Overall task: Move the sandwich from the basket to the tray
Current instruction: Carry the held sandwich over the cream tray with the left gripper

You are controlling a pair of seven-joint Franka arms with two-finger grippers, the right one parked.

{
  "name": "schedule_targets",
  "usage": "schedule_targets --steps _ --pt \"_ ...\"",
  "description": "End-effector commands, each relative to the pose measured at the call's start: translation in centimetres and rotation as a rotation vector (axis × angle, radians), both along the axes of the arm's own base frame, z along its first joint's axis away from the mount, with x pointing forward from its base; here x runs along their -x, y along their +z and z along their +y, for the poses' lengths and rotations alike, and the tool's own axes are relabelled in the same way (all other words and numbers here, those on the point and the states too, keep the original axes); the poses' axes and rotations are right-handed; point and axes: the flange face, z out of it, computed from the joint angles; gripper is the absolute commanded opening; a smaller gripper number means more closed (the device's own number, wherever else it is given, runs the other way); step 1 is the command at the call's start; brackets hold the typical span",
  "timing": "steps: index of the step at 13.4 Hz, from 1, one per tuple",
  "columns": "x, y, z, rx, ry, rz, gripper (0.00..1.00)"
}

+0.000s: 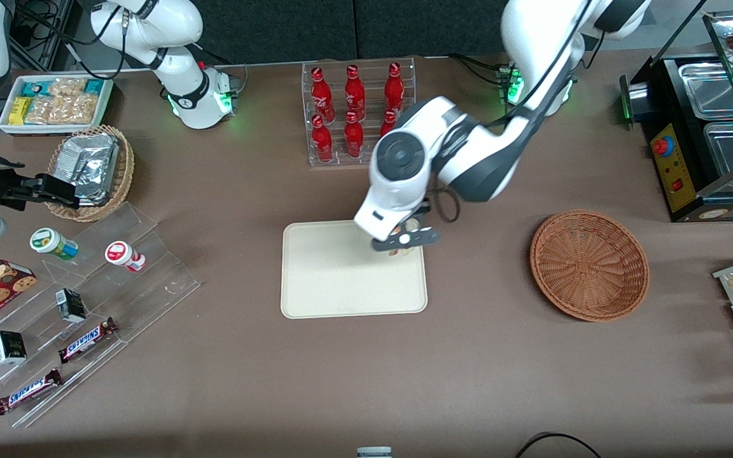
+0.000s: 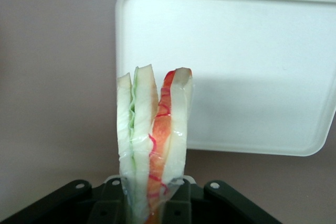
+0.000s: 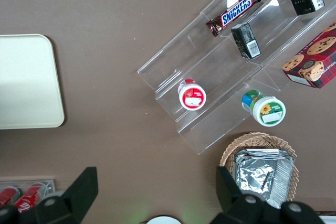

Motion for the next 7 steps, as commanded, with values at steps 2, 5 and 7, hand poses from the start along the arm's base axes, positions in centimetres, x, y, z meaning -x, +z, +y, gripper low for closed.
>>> schedule_targets --steps 2,5,7 --pt "-1.3 -5.8 -3.9 0.031 -0.144 -0.094 0.06" --pt "-1.8 -10.0 -5.7 0.099 -0.154 -0.168 0.06" --pt "-2.8 -12.2 -6.1 0.134 -0.130 -0.189 0.06"
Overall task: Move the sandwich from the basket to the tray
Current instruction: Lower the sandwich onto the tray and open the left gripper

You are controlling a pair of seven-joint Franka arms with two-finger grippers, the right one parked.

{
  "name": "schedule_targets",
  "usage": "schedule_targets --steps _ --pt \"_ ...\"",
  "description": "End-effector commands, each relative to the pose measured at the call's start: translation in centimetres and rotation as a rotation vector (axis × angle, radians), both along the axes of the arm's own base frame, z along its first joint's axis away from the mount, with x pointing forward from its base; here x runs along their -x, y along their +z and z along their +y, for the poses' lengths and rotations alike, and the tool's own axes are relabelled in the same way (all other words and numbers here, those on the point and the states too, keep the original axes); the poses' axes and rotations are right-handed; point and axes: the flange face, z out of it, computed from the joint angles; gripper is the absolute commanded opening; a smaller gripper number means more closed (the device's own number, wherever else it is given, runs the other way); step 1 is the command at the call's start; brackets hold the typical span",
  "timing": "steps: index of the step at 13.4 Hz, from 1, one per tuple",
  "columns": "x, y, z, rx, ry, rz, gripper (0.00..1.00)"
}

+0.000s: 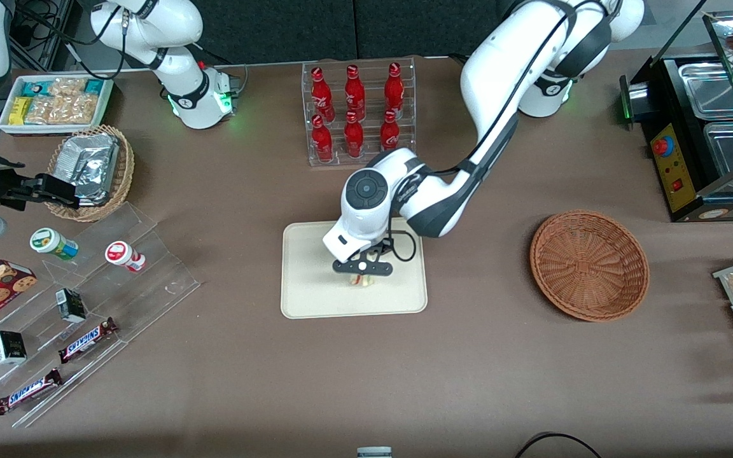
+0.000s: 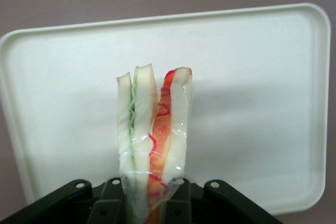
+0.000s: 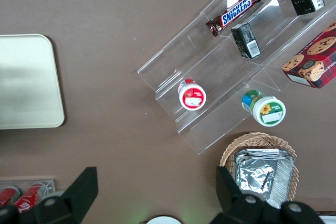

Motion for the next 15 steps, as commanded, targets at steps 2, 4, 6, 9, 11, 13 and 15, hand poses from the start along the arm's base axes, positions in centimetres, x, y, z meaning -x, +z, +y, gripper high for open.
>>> schedule_targets --steps 2,4,6,9,11,13,15 --pt "-1.6 -2.5 -0.7 0.016 0.011 -0.027 0.06" --pt "-1.3 -4.9 -0.5 -0.005 0.061 0.004 0.09" --pt "-1.1 -6.1 -0.3 -0.039 0.073 -0.011 0.12" --pt "-1.3 -4.8 -0.4 -0.035 0.119 -0.020 1.00" --pt "-1.6 -1.2 0.1 -0.049 0.143 -0.014 1.00" --pt "-1.3 4.1 1.3 -0.107 0.178 0.003 1.00" --pt "-1.9 8.4 4.2 -0.155 0.209 0.018 1.00"
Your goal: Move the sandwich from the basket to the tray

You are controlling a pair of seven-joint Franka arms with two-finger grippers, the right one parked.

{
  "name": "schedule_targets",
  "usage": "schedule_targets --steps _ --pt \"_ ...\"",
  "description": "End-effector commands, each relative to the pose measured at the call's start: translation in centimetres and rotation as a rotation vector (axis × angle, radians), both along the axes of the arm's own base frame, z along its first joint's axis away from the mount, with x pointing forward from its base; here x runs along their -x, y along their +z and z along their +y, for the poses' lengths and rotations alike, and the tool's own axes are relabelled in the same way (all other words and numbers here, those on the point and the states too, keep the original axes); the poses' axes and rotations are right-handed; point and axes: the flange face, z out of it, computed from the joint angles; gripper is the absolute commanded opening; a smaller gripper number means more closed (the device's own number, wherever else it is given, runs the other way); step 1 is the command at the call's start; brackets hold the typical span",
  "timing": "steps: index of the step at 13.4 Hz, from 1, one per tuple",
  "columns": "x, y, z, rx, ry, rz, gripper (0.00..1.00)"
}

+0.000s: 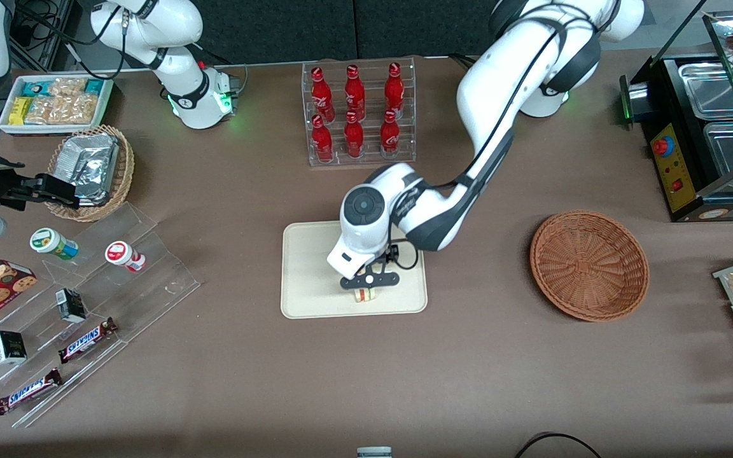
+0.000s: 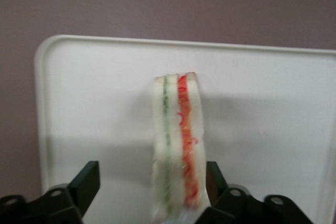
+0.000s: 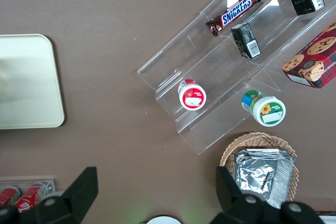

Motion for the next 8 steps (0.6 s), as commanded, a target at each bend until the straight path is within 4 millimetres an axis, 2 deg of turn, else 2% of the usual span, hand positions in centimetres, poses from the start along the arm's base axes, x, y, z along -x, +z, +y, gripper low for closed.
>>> schedule_targets --steps 1,3,4,8 --pt "0.3 5.5 4.2 -0.063 0.060 0.026 1.00" --pt "-0.4 7.8 9.4 -0.036 0.125 0.078 1.00" --pt "-0.4 8.4 12.4 -0.046 0.101 0.091 1.00" --pt "0.1 8.6 23.3 -0.058 -0.099 0.159 1.00"
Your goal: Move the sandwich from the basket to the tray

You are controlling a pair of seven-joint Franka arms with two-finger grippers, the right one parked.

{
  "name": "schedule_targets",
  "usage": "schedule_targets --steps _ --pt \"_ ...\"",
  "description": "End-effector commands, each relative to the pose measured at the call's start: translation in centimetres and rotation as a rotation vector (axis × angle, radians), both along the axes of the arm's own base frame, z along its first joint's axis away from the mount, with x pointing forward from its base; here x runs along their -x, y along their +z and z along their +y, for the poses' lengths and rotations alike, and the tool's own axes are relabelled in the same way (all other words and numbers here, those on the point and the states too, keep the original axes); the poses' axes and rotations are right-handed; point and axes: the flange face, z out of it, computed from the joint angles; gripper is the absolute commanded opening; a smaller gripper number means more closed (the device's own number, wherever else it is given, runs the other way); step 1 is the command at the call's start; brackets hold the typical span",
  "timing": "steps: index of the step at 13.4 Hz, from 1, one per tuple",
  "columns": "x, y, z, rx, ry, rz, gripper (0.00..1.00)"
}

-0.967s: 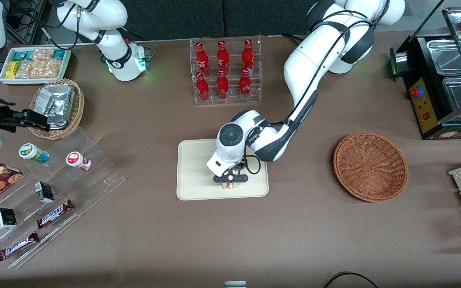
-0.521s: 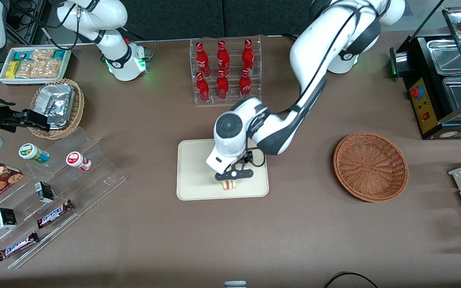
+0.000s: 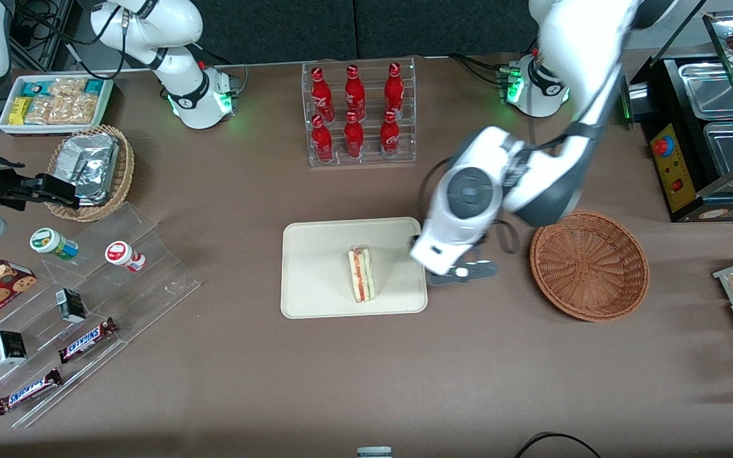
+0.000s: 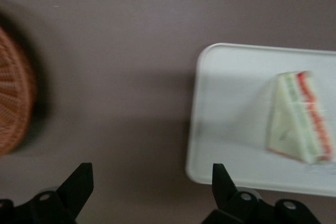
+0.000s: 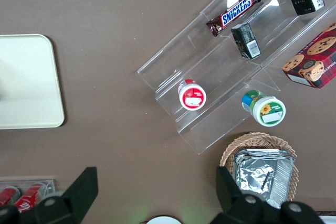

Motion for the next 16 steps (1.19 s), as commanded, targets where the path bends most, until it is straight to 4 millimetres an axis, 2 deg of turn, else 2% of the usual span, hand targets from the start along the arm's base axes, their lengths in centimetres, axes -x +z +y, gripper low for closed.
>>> schedule_targets --steps 1,5,7,8,12,14,16 --pt "2.4 0.5 6.8 0.001 -0.106 0.021 1.00" --pt "3.1 1.2 17.6 0.010 -0.142 -0.032 1.00" --pt "4.1 3.5 23.1 0.020 -0.164 -0.045 1.00" --pt "4.7 5.5 24.8 0.029 -0.152 -0.064 1.00" --pt "6.7 11.8 29.4 0.041 -0.115 -0.080 1.00" --pt "7.1 14.1 31.0 0.065 -0.117 -0.072 1.00" --pt "7.4 16.6 31.0 0.061 -0.119 -0.078 1.00"
